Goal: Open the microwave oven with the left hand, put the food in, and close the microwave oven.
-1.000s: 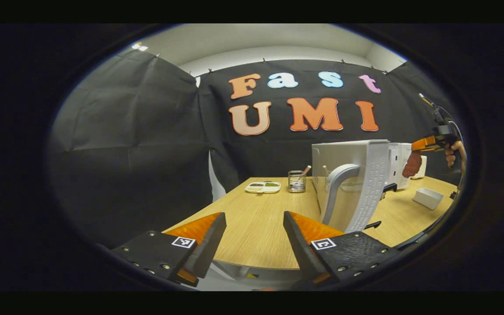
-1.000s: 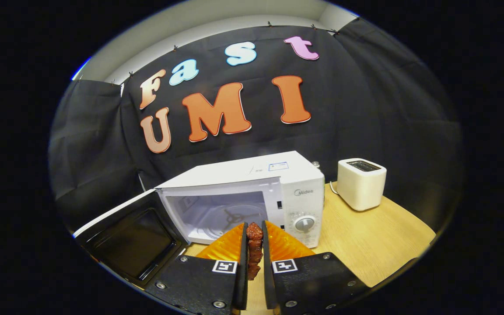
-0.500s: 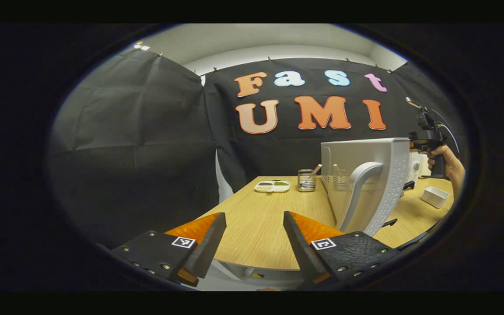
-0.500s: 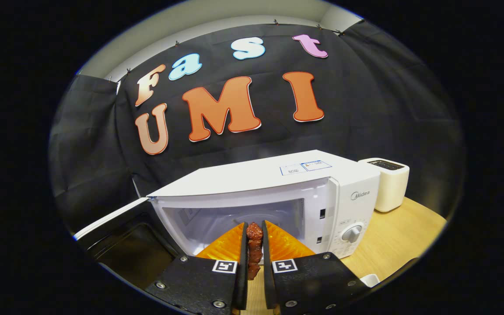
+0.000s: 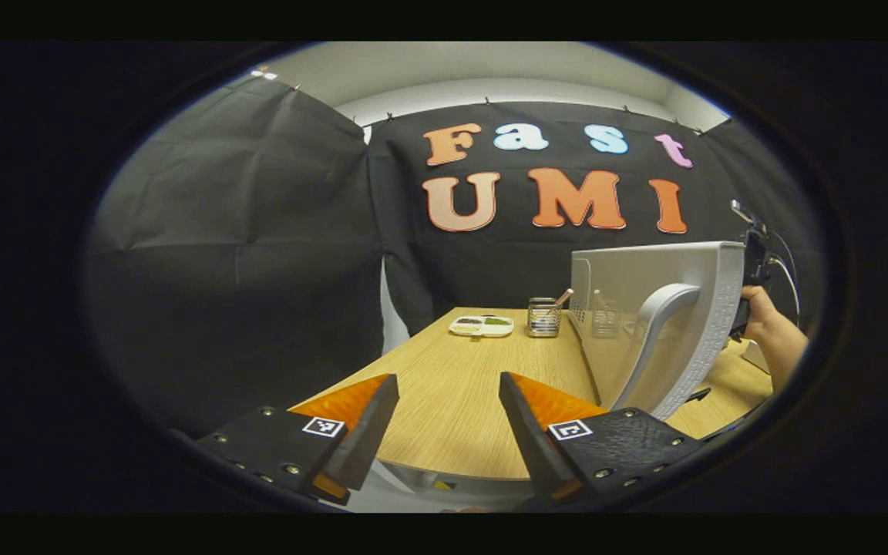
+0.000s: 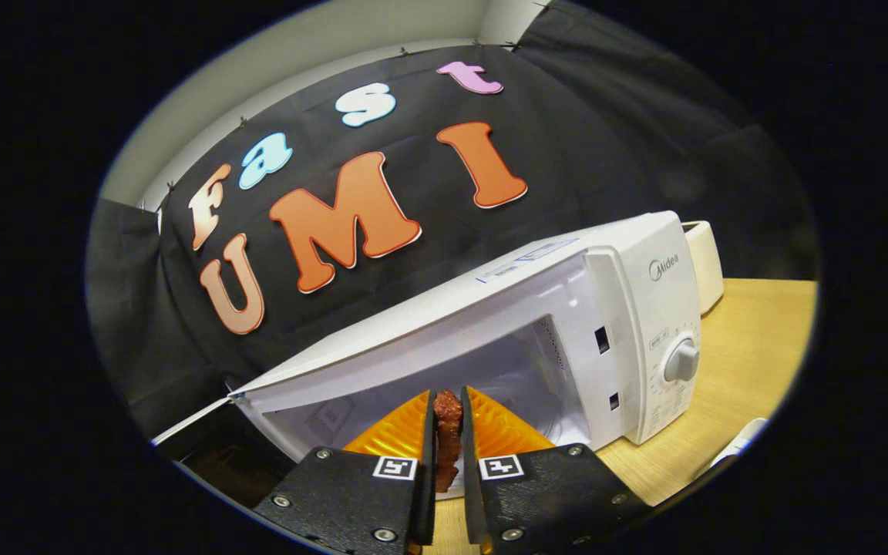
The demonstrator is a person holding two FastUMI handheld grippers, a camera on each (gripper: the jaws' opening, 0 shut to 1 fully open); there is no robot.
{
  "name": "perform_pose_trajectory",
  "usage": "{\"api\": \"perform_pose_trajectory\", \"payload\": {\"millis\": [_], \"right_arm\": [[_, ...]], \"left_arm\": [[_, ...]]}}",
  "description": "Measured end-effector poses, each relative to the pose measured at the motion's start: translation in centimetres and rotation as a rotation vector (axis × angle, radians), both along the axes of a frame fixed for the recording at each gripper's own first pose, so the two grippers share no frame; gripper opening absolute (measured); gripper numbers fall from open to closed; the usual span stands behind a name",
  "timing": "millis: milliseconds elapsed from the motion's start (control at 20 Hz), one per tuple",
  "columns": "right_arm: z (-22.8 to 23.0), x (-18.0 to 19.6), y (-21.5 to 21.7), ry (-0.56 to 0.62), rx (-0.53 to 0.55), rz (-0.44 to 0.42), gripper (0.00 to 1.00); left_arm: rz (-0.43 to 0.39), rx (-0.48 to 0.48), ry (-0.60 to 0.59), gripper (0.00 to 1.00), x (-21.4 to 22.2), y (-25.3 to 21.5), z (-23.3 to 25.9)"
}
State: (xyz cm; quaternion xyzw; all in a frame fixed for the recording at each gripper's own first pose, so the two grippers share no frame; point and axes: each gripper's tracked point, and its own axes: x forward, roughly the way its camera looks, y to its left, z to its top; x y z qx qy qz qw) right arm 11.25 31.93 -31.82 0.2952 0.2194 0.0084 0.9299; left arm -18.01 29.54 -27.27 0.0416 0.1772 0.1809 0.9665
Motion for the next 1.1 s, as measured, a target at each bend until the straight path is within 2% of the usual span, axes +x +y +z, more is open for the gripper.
{"api": "perform_pose_trajectory", "payload": {"millis": [300, 550, 900, 1100], "right_arm": [[-2.2, 2.1, 1.1, -0.020, 0.065, -0.087, 0.15], [-4.6, 2.5, 2.2, 0.018, 0.114, -0.150, 0.15], [-5.6, 3.9, 3.0, -0.005, 0.098, -0.183, 0.15], [-6.1, 4.8, 3.2, -0.013, 0.003, -0.189, 0.16]], "left_arm": [[0.007, -0.010, -0.002, 0.80, 0.2, 0.3, -0.4], [0.012, -0.011, 0.005, 0.80, 0.0, 0.3, -0.6], [0.017, -0.011, 0.012, 0.80, -0.3, 0.3, -0.8], [0.014, -0.004, 0.005, 0.82, -0.3, 0.2, -0.5]]}}
